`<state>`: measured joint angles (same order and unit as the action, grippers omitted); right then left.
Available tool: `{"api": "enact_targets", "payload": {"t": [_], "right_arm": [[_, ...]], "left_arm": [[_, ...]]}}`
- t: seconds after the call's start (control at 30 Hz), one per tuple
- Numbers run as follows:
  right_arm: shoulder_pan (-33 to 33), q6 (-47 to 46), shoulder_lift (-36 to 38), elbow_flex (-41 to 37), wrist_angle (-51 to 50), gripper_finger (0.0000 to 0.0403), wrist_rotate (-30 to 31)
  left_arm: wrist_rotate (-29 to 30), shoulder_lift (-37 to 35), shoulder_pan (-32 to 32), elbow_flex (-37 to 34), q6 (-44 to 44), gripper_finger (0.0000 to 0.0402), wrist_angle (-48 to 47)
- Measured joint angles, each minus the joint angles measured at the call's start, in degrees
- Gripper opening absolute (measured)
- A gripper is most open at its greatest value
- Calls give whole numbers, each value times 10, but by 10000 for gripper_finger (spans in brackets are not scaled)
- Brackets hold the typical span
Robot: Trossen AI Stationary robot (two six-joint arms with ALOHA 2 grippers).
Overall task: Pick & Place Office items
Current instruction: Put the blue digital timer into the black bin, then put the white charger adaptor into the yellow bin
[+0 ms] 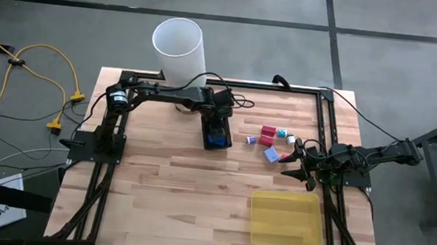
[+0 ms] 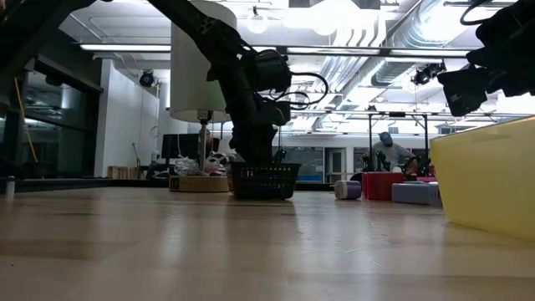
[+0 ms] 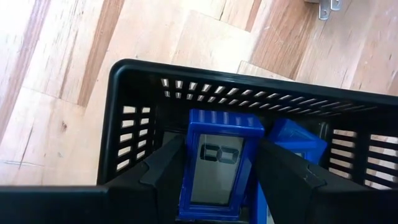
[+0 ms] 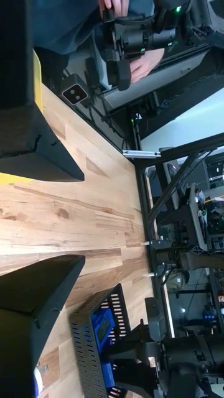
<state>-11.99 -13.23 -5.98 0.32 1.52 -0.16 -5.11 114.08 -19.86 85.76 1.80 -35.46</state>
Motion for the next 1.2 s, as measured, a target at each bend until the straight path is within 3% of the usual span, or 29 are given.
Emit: {"api": "enact_targets", "payload": {"t": [0.67,1.0,1.2], "right_arm": [[0,0,0,0,0,190,0],[0,0,0,0,0,190,0],[0,0,0,0,0,190,0]], "left_arm": [[1,0,0,0,11,183,8],[0,0,0,0,1,290,8],[0,0,0,0,1,307,8]]}}
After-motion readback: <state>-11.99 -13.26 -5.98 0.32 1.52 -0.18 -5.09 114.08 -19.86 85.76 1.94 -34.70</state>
